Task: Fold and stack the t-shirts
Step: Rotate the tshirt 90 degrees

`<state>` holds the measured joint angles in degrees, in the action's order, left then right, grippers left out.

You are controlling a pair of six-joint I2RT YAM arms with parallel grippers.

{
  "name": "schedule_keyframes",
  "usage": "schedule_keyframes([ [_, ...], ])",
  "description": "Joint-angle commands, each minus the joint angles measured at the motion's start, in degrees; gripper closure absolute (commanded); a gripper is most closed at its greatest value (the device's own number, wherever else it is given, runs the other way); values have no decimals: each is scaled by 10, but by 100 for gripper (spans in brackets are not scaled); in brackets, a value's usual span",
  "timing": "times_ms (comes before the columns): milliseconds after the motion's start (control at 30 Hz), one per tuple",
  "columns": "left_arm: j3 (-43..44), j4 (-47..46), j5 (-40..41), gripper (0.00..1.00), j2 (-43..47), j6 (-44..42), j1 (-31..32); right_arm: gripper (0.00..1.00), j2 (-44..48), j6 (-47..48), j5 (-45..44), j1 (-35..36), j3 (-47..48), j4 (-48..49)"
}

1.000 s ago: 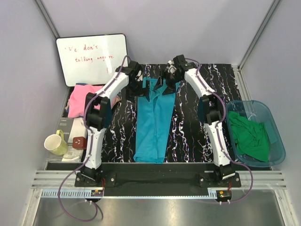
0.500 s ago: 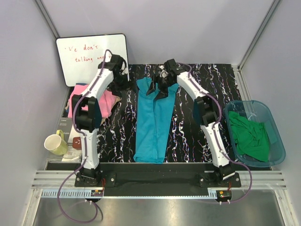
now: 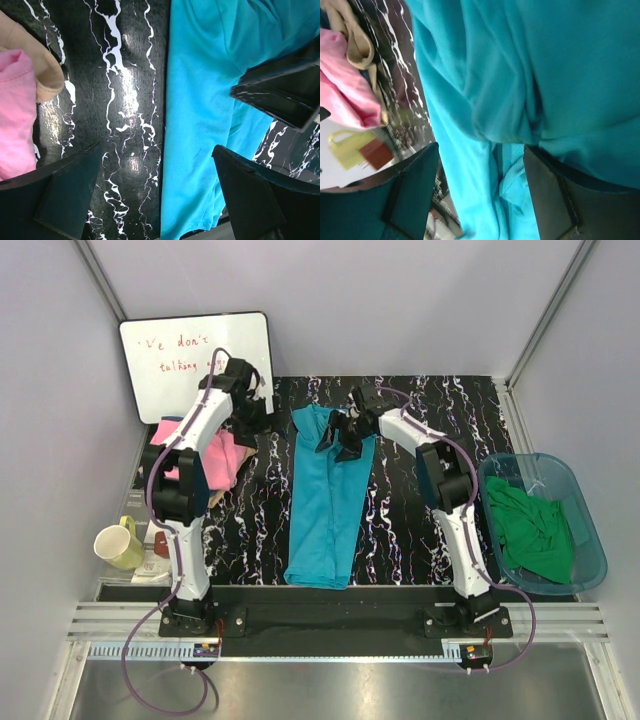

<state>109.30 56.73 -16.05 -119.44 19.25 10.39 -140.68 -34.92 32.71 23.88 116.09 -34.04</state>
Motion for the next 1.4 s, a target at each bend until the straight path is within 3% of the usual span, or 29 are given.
schedule_keyframes([
  [0,-19,-26,-27,1,41,-17,-9,24,107,12,-106,7,-92,146],
  [167,-41,-29,-30,1,47,-26,-13,29,128,11,-177,25,-127,180],
  [567,-69,-31,-40,1,53,-40,-19,39,78,-9,-199,42,-84,181],
  [667,-73,-32,-41,1,54,-40,-20,45,76,-7,-208,42,-83,180],
  [733,-76,-33,-43,1,55,-40,-20,57,72,-7,-216,42,-78,173],
  [800,-77,-32,-45,1,58,-43,-21,61,66,-5,-232,42,-68,146],
  [1133,-80,-37,-64,1,58,-45,-22,60,74,4,-291,43,-75,111],
  [1367,-91,-37,-71,1,65,-48,-22,87,58,32,-292,49,-48,115],
])
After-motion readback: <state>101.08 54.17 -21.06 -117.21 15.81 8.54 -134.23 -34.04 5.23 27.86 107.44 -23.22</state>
